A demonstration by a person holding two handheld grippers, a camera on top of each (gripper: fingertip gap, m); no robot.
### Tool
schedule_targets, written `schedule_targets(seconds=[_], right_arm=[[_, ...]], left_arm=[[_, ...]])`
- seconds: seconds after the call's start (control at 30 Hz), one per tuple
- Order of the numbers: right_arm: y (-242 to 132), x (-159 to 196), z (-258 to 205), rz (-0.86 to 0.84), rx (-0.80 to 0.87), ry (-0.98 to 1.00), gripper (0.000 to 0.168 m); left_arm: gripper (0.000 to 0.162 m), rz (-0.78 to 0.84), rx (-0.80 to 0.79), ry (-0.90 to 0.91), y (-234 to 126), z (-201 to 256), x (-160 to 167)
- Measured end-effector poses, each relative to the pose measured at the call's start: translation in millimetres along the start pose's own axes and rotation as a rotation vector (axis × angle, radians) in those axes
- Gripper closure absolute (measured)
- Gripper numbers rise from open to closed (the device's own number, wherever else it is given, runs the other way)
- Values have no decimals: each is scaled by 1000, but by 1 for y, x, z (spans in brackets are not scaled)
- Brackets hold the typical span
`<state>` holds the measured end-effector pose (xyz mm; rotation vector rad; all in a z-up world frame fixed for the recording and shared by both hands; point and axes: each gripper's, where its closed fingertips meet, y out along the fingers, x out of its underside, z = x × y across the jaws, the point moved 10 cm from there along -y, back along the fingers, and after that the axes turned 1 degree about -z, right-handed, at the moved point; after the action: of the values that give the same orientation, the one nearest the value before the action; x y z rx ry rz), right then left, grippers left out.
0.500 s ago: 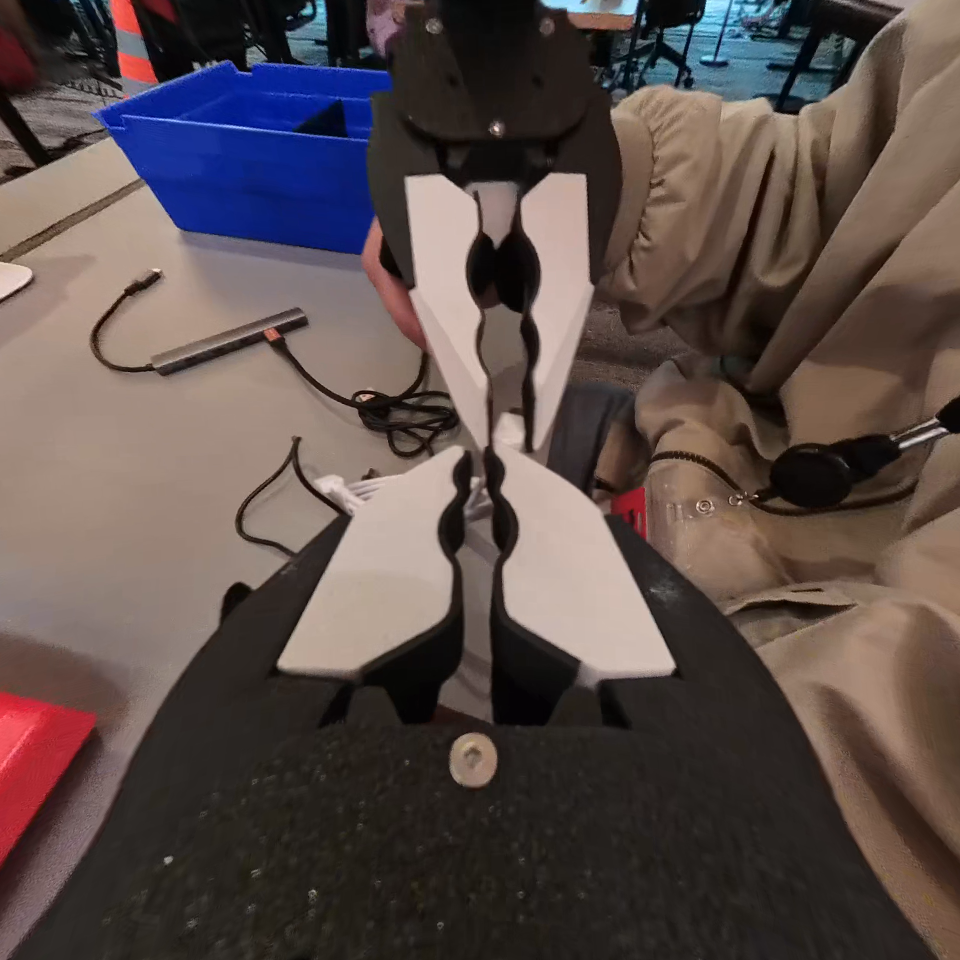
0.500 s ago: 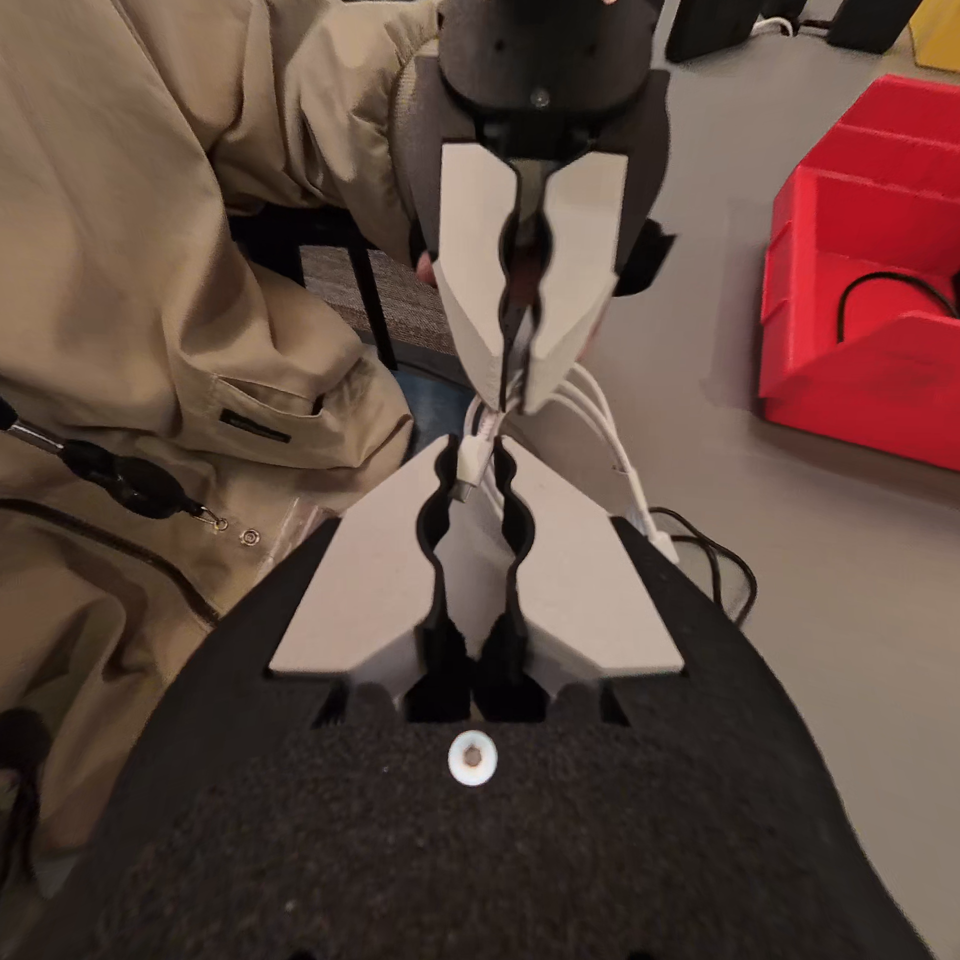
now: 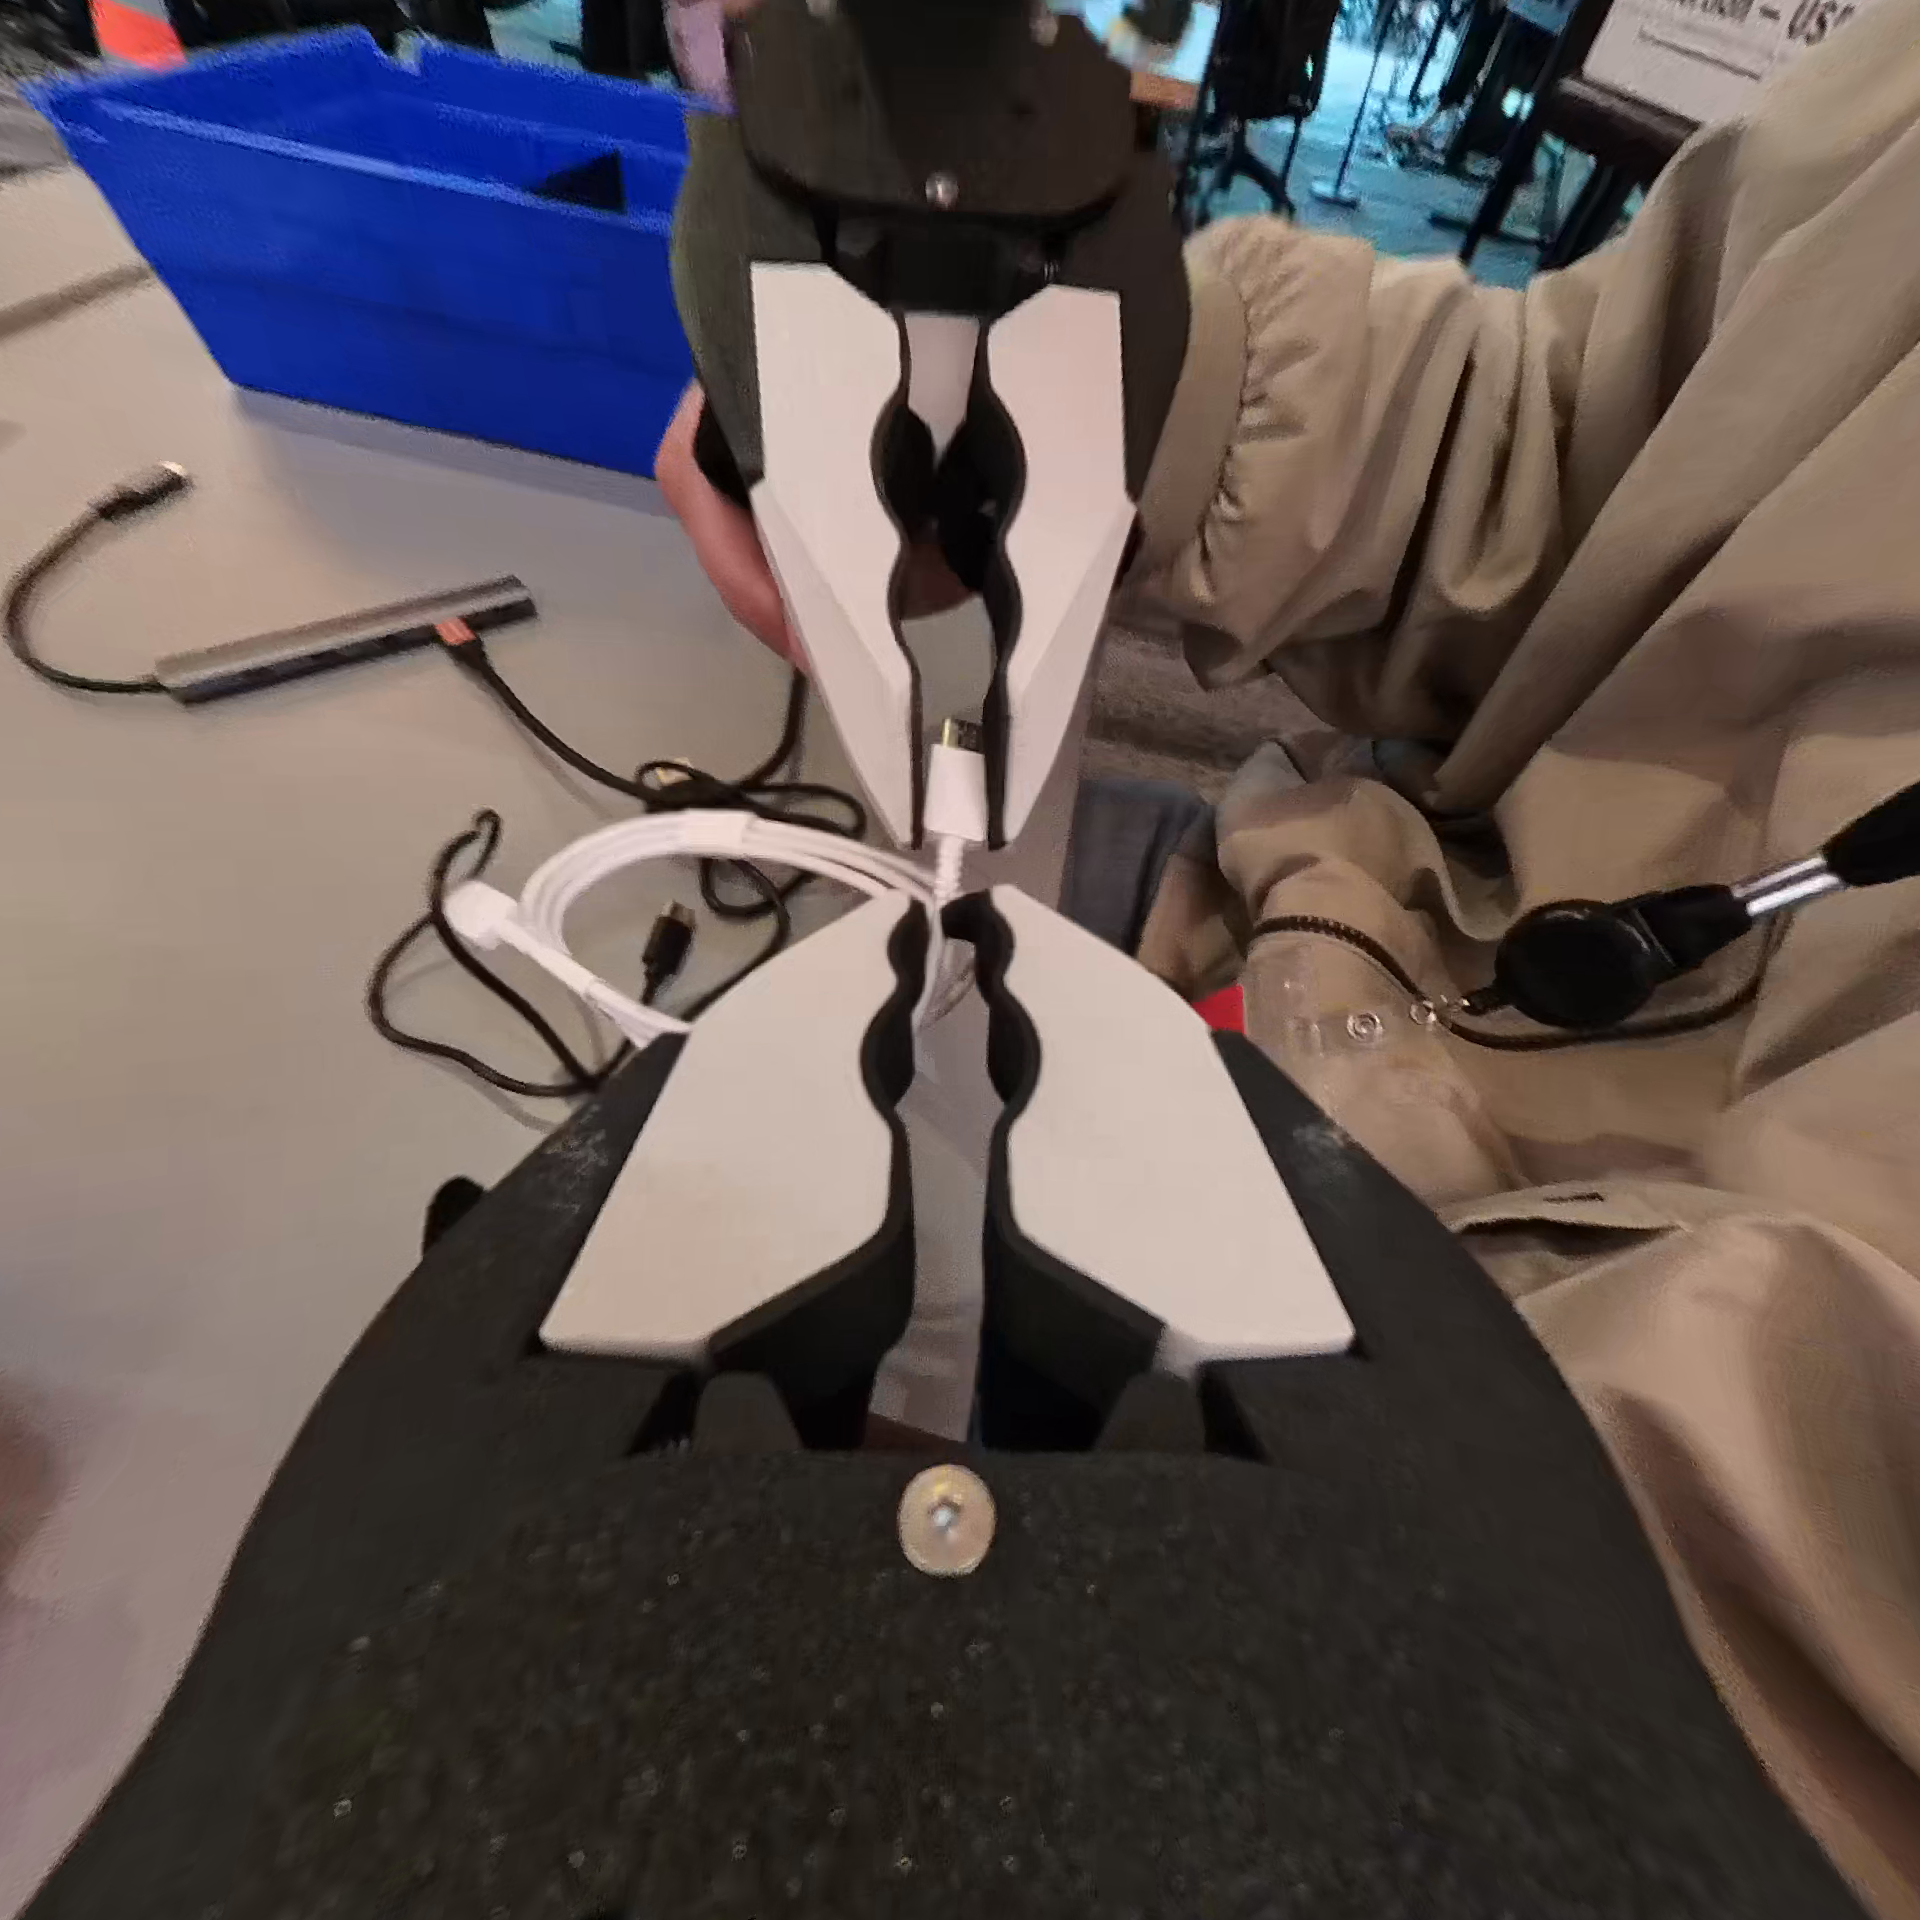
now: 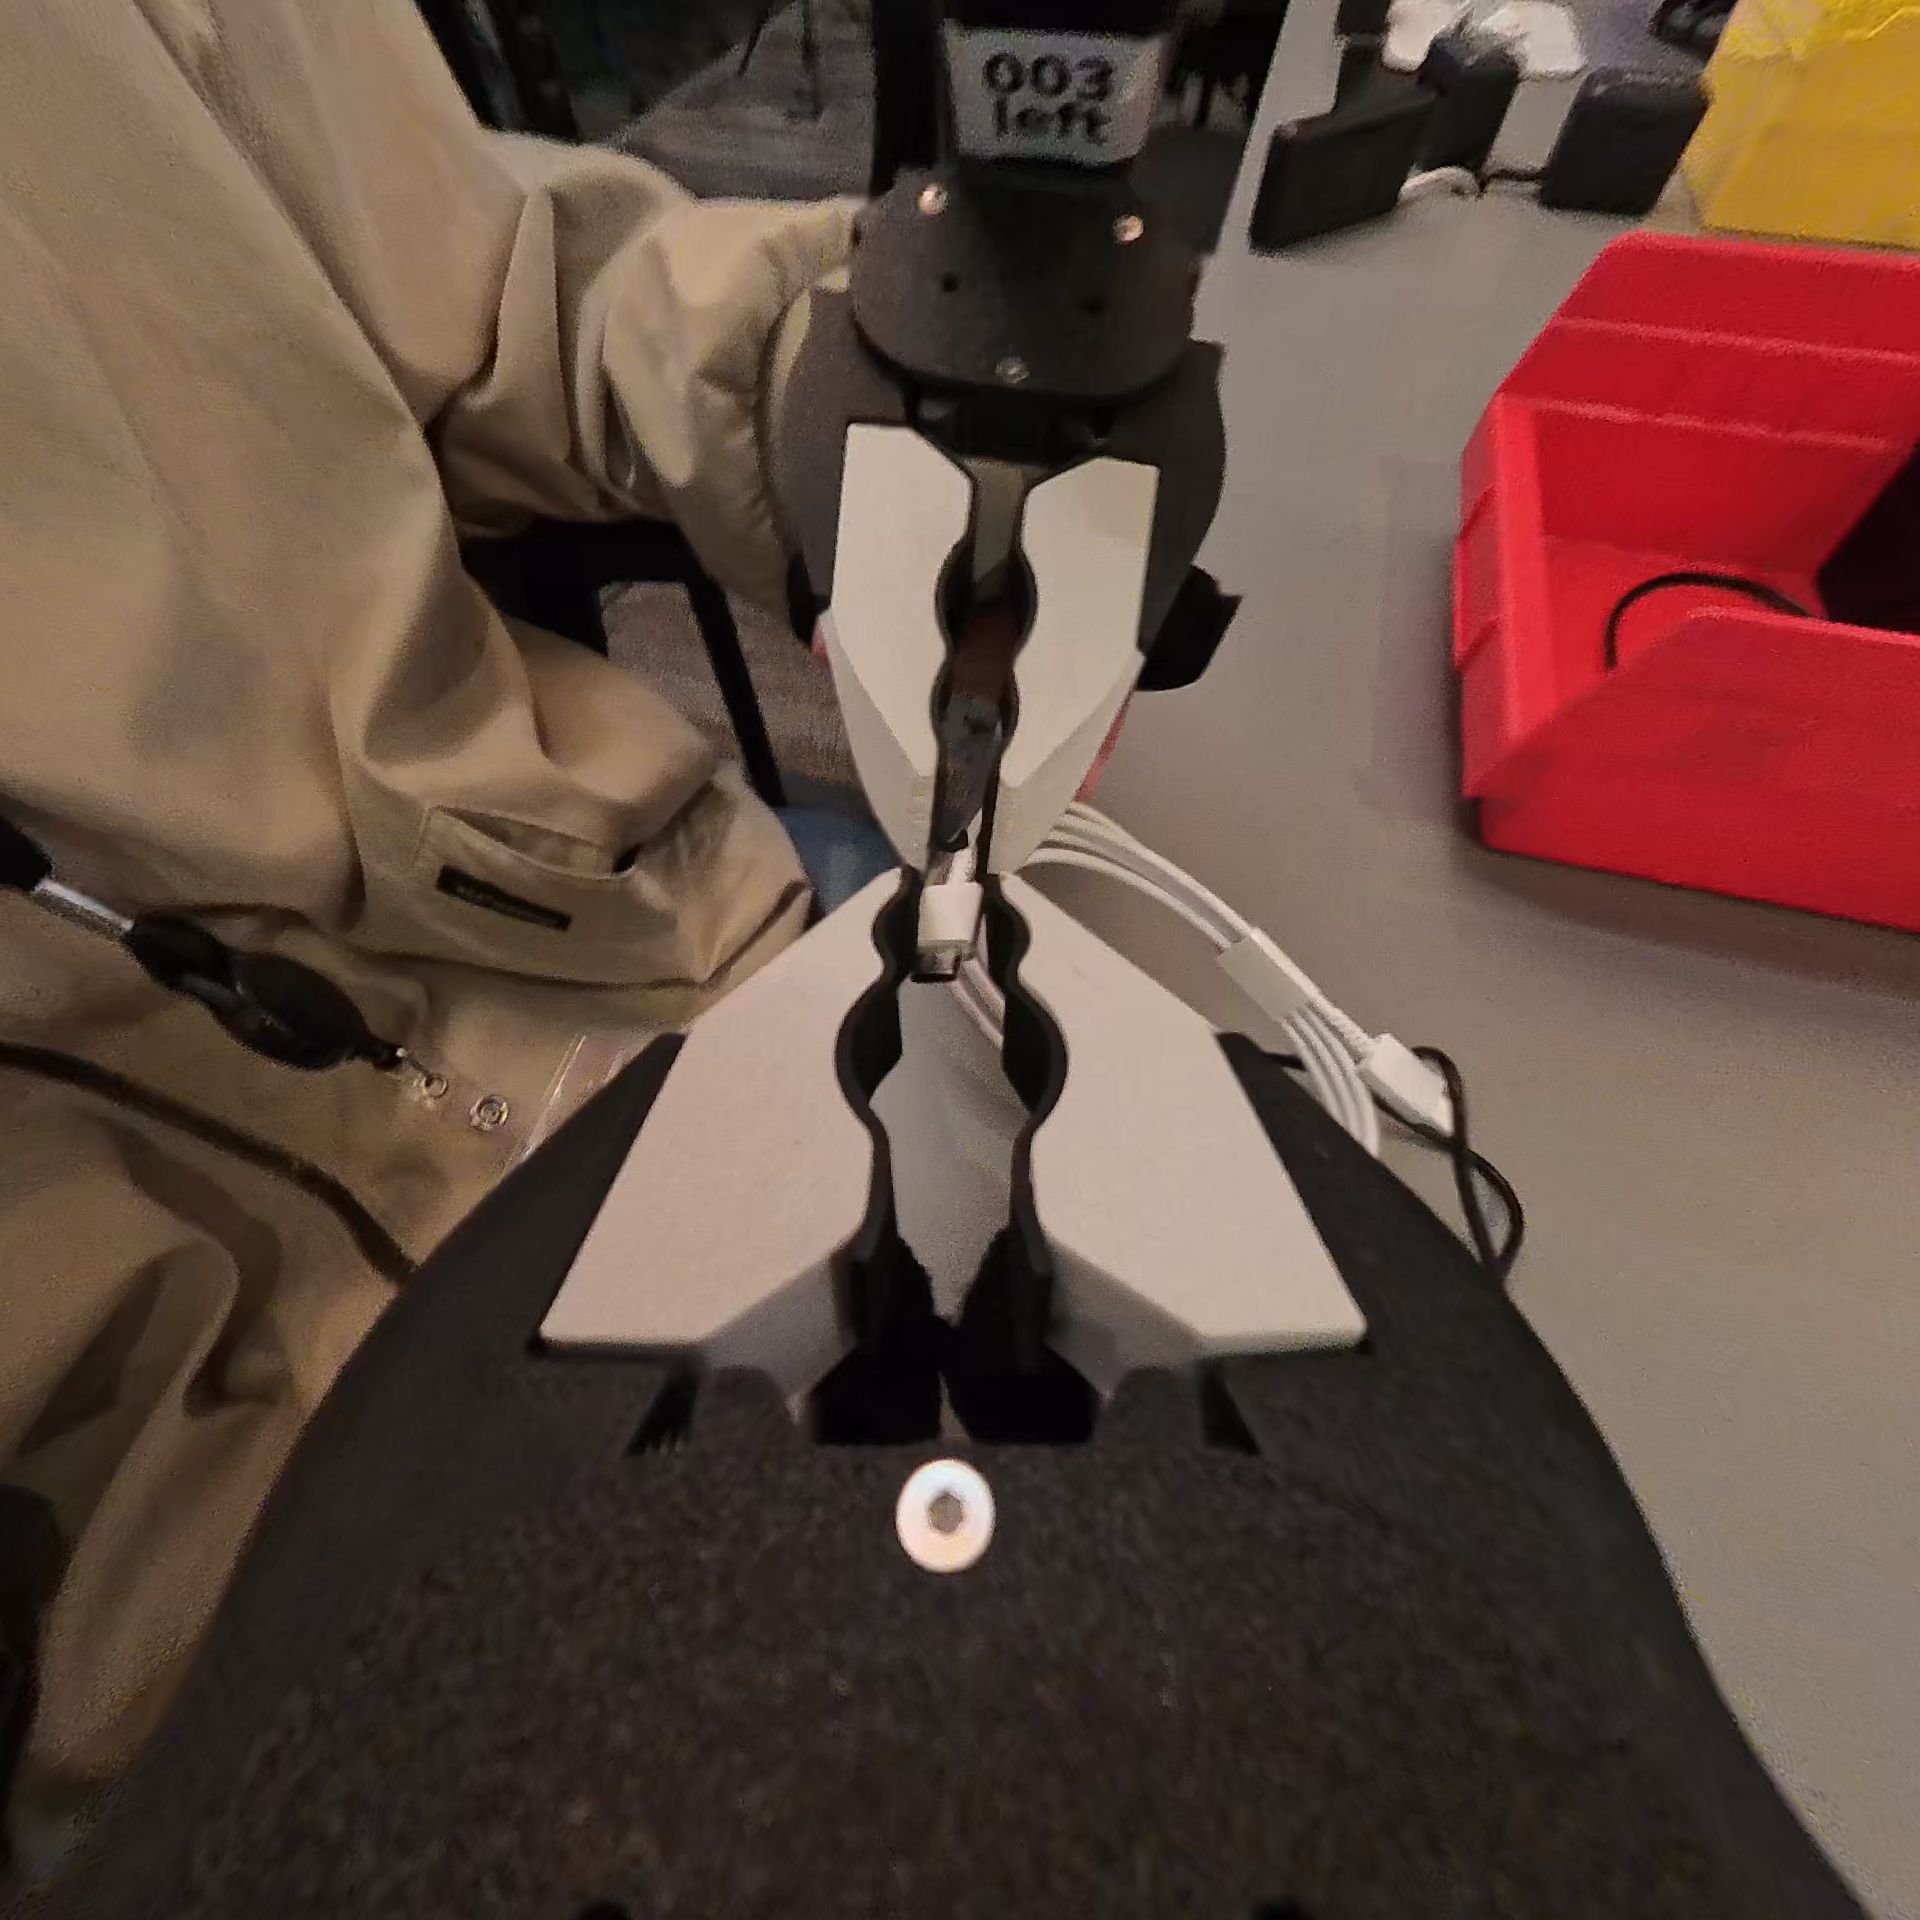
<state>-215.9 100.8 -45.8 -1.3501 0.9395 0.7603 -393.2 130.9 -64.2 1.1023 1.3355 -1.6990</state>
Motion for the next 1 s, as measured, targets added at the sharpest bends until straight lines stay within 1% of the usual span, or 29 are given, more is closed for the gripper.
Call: schedule_targets(seconds=[0.03,0.1,0.13,0.2,0.27,0.3,0.33,0.37,0.47,0.53,0.63,0.7,0.8,0.87,0.93,1.0], right_arm=[[-2,1,4,36,25,24,157],[-6,2,10,110,45,79,157],[-6,2,11,135,54,97,153],[-5,1,10,164,42,109,140],[-2,0,9,162,52,100,140],[0,-1,10,160,76,90,142],[2,-1,9,158,90,82,147],[3,0,9,144,107,77,158],[5,3,9,129,96,72,160],[4,4,10,136,94,70,163],[3,3,11,159,140,30,164],[3,0,9,179,212,-32,164],[9,-5,1,135,299,-149,164],[10,-5,-1,112,356,-211,164],[10,-5,-3,119,375,-233,164],[10,-3,-3,125,373,-211,163]], left_arm=[[155,24,-27,-1,-2,-2,-2],[157,71,-54,-12,-8,-6,-6],[157,89,-64,-19,-11,-7,-8],[158,101,-94,-13,-15,-9,-8],[158,106,-79,-16,-16,-8,-8],[158,109,-72,-18,-16,-8,-8],[158,108,-67,-19,-15,-7,-8],[157,102,-67,-17,-15,-7,-8],[157,93,-71,-17,-13,-7,-7],[158,119,-86,-16,-16,-7,-8],[139,186,-86,-51,-21,-8,-13],[132,179,-68,-107,-19,-11,-12],[133,151,-92,-149,-15,-15,-8],[142,156,-71,-164,-16,-16,-7],[147,157,-47,-187,-16,-17,-7],[154,152,-23,-216,-16,-19,-6]])
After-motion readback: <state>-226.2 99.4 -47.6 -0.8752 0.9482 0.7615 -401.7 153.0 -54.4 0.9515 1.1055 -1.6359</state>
